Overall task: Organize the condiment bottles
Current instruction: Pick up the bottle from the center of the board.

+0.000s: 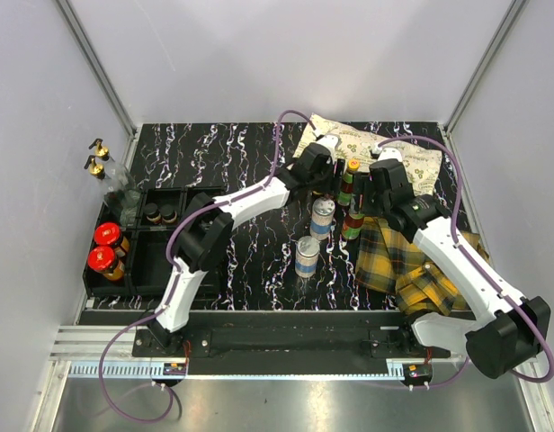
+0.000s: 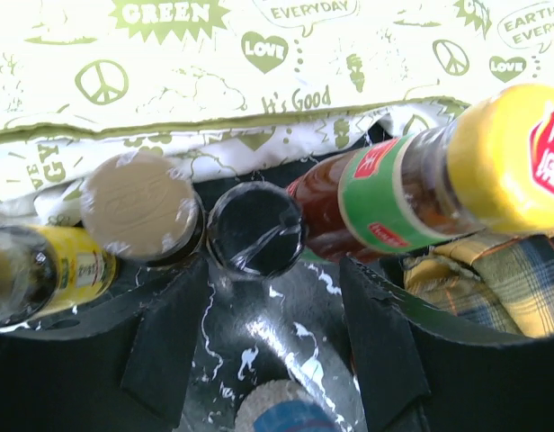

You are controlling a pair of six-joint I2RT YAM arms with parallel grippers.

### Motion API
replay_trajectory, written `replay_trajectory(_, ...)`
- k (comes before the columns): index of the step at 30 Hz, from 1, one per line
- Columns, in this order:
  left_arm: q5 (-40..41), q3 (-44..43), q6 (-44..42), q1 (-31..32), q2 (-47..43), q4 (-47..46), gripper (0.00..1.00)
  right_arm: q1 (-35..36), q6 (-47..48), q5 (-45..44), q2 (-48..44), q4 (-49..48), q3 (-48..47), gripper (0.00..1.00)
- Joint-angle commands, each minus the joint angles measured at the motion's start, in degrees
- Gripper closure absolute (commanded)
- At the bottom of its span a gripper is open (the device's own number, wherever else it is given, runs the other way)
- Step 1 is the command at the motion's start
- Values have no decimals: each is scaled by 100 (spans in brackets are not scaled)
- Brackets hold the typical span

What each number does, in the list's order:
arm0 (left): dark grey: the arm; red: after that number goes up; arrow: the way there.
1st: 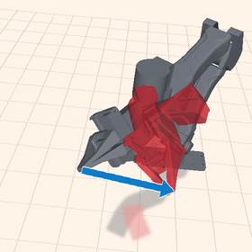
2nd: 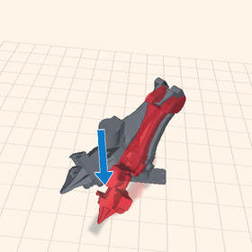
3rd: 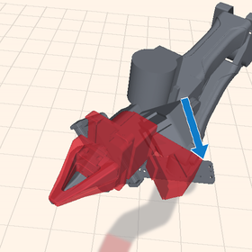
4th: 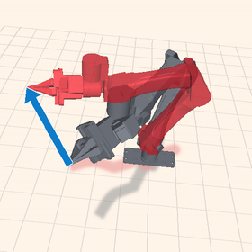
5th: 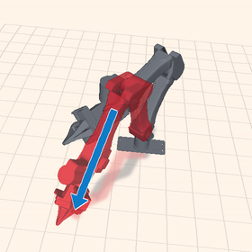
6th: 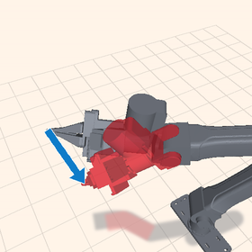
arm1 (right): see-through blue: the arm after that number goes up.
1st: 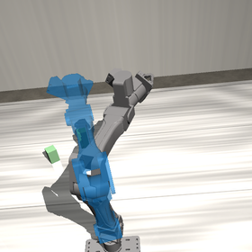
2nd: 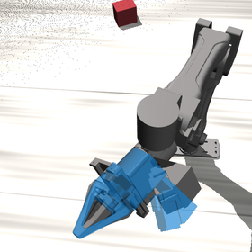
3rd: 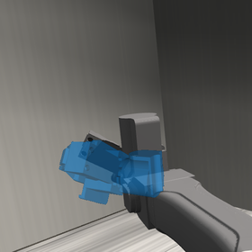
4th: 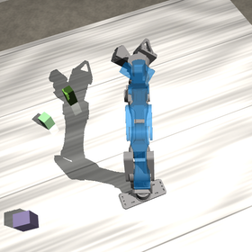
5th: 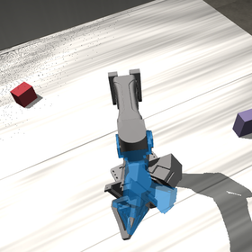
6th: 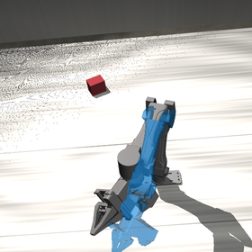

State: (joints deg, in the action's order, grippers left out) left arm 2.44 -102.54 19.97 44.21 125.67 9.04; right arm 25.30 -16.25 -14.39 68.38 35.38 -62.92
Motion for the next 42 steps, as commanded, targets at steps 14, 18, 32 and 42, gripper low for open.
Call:
replay_trajectory(14, 837, -512, -116, 123, 327, -473, 48, 37, -1, -283, -185, -66, 78, 27)
replay_trajectory(18, 837, -486, -125, 123, 309, -464, 58, 36, -10, -301, -158, -66, 51, 27)
replay_trajectory(32, 714, -187, -81, 150, -287, -272, 100, 37, -54, -406, -185, -66, 25, 27)
replay_trajectory(42, 574, 50, 78, 150, -1052, 115, 100, 36, -89, -424, -228, -83, 51, 27)
